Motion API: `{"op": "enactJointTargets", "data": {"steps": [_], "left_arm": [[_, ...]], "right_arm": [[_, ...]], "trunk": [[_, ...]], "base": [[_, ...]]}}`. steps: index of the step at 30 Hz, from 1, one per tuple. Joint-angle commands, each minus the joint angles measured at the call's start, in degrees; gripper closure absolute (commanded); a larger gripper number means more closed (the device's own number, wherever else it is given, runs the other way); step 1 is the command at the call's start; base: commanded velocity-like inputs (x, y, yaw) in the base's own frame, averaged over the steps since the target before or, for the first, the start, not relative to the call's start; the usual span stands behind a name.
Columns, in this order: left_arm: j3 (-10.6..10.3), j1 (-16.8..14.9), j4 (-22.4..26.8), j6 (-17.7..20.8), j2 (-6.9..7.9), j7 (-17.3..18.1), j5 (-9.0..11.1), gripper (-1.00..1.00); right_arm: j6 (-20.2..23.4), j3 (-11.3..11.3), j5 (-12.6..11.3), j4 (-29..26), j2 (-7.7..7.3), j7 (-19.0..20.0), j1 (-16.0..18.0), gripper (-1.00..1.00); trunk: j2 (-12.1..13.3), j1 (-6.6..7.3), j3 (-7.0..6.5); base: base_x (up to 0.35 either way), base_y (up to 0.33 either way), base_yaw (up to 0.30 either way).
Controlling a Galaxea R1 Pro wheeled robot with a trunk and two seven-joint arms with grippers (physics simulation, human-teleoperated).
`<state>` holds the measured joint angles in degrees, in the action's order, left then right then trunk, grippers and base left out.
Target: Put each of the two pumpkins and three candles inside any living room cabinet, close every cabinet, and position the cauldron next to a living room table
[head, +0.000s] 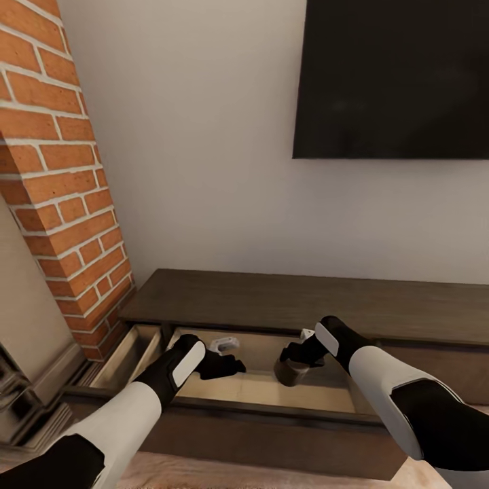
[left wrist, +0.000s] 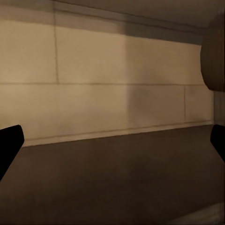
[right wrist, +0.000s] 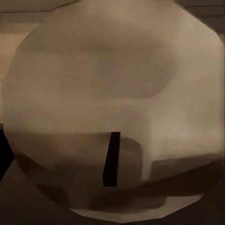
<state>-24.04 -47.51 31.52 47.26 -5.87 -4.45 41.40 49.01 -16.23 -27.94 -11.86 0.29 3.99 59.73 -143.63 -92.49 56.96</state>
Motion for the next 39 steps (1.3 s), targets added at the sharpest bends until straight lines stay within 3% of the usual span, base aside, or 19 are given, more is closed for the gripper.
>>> {"op": "enactJointTargets", "data": {"steps": [1, 9, 13, 15, 26, 39], "left_arm": [[-0.2, 0.0, 0.0, 0.1, -0.08, -0.5, 0.5, -1.00], [-0.2, -0.6, -1.2, 0.1, -0.96, -0.5, 0.5, -1.00], [-0.2, -5.9, -6.9, 0.1, -1.92, -0.5, 0.5, -1.00], [-0.2, -7.2, -8.5, 0.0, -2.18, -0.5, 0.5, -1.00], [-0.3, -7.8, -13.2, -6.2, -2.19, -0.4, 0.5, -1.00], [-0.5, -7.8, -13.5, -7.2, -2.21, -0.3, 0.5, -1.00]], "right_arm": [[0.1, -0.3, 0.3, 0.0, 0.02, 0.4, 0.0, 1.00], [0.0, -0.2, 0.3, 0.1, 0.14, 0.4, 0.0, 1.00], [-0.3, -0.2, 0.2, 1.0, 0.15, 0.5, 0.0, 1.00], [-0.3, -0.2, 0.2, 1.1, 0.15, 0.5, 0.0, 1.00], [-5.3, -0.3, 0.4, 1.8, 0.47, 0.4, 0.0, 1.00], [-8.6, -0.1, 0.2, 4.5, 0.59, 0.3, 0.0, 1.00]], "trunk": [[0.0, 0.01, 0.08], [0.0, 0.01, 0.10], [0.0, 0.01, 0.10], [0.0, 0.01, 0.10], [0.0, 0.01, 0.56], [0.0, 0.01, 1.59]], "base": [[0.000, 0.000, 0.000], [0.000, 0.000, -0.122], [0.000, 0.000, -0.014], [0.000, 0.000, -0.003], [0.000, 0.000, 0.065], [0.000, 0.000, 0.125]]}}
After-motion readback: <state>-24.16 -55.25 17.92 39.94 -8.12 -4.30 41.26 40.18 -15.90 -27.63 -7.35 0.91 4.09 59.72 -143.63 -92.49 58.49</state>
